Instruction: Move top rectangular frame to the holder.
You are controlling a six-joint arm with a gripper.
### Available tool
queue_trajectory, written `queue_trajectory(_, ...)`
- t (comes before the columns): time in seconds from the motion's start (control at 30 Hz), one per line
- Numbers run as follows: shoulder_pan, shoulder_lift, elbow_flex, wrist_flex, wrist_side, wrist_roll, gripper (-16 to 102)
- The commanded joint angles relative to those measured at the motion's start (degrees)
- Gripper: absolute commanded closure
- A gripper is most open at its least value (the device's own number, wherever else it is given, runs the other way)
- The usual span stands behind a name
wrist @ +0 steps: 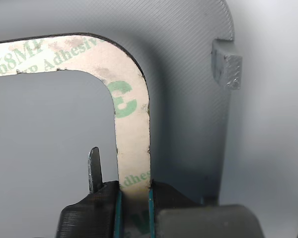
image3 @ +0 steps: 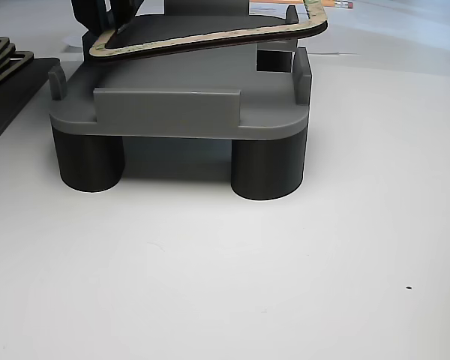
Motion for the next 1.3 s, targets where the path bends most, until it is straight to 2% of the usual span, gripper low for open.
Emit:
queue_trajectory(0.0,-0.88,1.58,-0.88,0.53,0.09,0.44,97)
queue_trajectory(1.27,-1.05,1.85,2.46,0.62,-0.09,-0.18,97)
